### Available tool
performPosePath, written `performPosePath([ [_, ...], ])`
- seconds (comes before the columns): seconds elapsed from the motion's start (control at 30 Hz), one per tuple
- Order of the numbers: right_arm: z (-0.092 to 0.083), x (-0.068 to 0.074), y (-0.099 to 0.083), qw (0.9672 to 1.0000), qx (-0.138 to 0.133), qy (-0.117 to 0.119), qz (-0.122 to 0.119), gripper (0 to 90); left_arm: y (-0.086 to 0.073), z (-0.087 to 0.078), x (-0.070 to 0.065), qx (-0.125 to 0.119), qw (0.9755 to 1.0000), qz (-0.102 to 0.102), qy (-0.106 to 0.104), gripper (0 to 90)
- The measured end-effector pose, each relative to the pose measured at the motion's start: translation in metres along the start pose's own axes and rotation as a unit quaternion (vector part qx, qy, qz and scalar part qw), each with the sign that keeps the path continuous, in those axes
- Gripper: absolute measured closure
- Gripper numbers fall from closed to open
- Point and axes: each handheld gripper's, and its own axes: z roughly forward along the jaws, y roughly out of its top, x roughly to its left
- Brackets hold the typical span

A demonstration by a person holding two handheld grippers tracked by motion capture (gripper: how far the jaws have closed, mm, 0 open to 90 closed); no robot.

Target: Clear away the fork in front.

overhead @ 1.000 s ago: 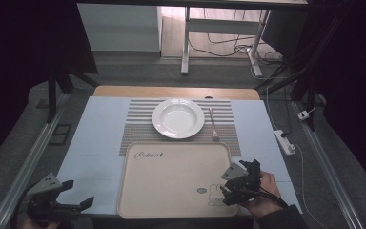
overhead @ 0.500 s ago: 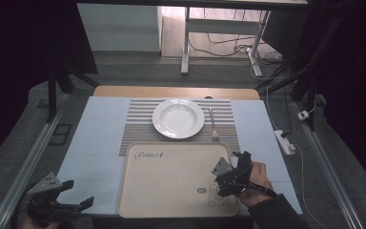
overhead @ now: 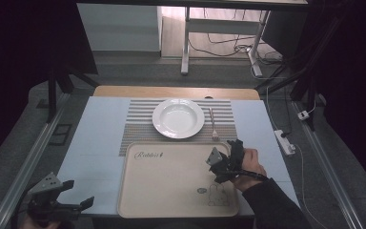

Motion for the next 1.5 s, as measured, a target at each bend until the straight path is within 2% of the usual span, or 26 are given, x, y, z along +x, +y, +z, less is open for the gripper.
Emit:
performPosePath([
  [0.3,0.024,-0.015,0.005,0.9999,0.012,-0.003,-0.005,4.2,0.0,0.0,0.0,0.001,1.0,0.0,-0.001,2.4],
  [0.4,0.034,-0.022,0.006,0.9998,0.016,0.002,-0.009,4.8,0.0,0.0,0.0,0.002,1.0,0.0,-0.001,2.4],
  [0.63,0.045,-0.034,0.009,0.9996,0.025,-0.001,-0.013,6.8,0.0,0.0,0.001,0.002,1.0,-0.001,-0.001,2.4],
  [0.7,0.049,-0.038,0.01,0.9995,0.026,0.005,-0.018,8.3,0.0,0.0,0.001,0.002,1.0,-0.001,-0.002,2.4],
  [0.9,0.059,-0.045,0.013,0.9987,0.031,0.003,-0.04,18.6,0.0,0.0,0.001,0.002,1.0,-0.001,-0.002,2.3],
  [0.93,0.063,-0.048,0.014,0.9983,0.031,0.022,-0.044,23.3,0.0,0.0,0.001,0.002,1.0,-0.001,-0.002,2.3],
  [1.03,0.065,-0.049,0.016,0.9977,0.037,0.017,-0.054,27.9,0.0,0.0,0.001,0.002,1.0,-0.001,-0.002,2.3],
  [1.07,0.068,-0.05,0.017,0.9976,0.036,0.021,-0.055,33.4,0.0,0.0,0.001,0.002,1.0,-0.001,-0.002,2.3],
  [1.1,0.068,-0.05,0.017,0.9976,0.036,0.021,-0.055,33.4,0.0,0.0,0.001,0.002,1.0,-0.002,-0.002,2.3],
  [1.13,0.071,-0.051,0.018,0.9968,0.038,0.031,-0.064,39.1,0.0,0.0,0.001,0.003,1.0,-0.001,-0.002,2.3],
  [1.23,0.074,-0.051,0.02,0.9962,0.04,0.034,-0.069,41.8,0.0,0.0,0.001,0.002,1.0,-0.002,-0.002,2.3],
  [1.27,0.076,-0.051,0.021,0.9955,0.042,0.047,-0.071,45.4,0.0,0.0,0.001,0.002,1.0,-0.002,-0.002,2.3],
  [1.3,0.076,-0.051,0.021,0.9955,0.042,0.047,-0.071,45.4,0.0,0.0,0.001,0.002,1.0,-0.002,-0.002,2.3],
  [1.33,0.078,-0.051,0.022,0.9943,0.046,0.052,-0.081,46.9,0.0,0.0,0.001,0.002,1.0,-0.002,-0.002,2.3],
  [1.5,0.083,-0.049,0.023,0.9935,0.051,0.058,-0.083,49.3,0.0,0.0,0.001,0.002,1.0,-0.002,-0.002,2.3],
])
